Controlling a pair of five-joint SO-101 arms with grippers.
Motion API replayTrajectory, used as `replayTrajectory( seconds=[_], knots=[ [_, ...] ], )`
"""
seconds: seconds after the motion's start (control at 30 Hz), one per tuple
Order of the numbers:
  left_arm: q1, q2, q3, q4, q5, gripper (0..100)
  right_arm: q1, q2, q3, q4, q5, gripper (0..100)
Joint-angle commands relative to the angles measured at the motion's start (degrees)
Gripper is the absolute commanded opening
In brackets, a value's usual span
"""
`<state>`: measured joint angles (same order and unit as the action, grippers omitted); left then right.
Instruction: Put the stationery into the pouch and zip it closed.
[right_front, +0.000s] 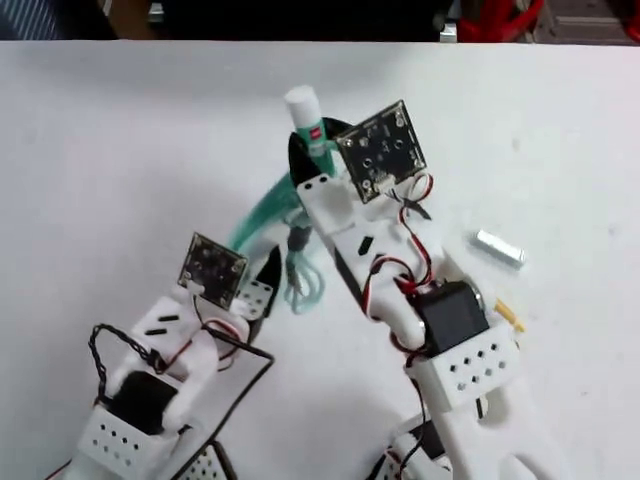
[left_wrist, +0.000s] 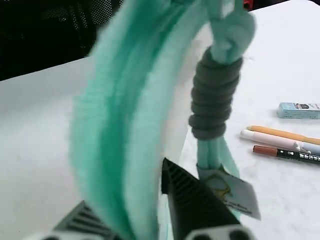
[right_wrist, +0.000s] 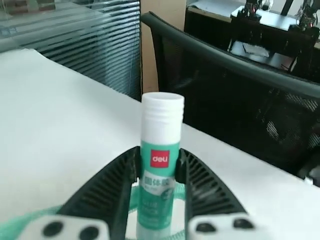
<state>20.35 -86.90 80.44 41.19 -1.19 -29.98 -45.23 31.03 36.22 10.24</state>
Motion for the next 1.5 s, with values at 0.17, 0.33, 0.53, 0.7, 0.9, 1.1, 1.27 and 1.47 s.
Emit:
replayTrajectory(
  seconds=[0.17, 0.33, 0.53, 0.7, 0.9, 1.1, 1.27, 1.47],
  knots=[
    [-0.92, -0.75, -1.41, -0.79, -0.44, 3, 0.66, -0.75, 8.18, -15.16, -4.22, 1.7],
    [-0.92, -0.75, -1.58, -0.97, -0.44, 2, 1.80, -1.71, 13.98, -18.68, -4.22, 1.7],
    [-0.57, -0.75, -1.58, -0.70, -0.53, 2, 1.71, -1.63, 14.59, -26.15, -4.22, 1.7],
    [-0.66, -0.75, -1.41, -0.97, -0.53, 2, 0.40, -2.07, 14.59, -20.09, -4.13, 2.6],
    [-0.66, -0.75, -1.41, -1.05, -0.53, 3, 0.31, -5.41, 8.35, -5.41, -4.13, 32.2],
    [-1.01, -0.75, -1.41, -1.05, -0.53, 3, 8.48, -9.27, -5.80, 11.30, -4.04, 30.6],
    [-1.01, -0.75, -1.41, -0.97, -0.53, 3, 24.40, -0.92, -8.88, 21.05, 4.66, 27.6],
    [-1.10, -0.75, -1.41, -0.97, -0.53, 3, 38.46, 15.43, -8.70, 28.53, 26.02, 20.6]
  ],
)
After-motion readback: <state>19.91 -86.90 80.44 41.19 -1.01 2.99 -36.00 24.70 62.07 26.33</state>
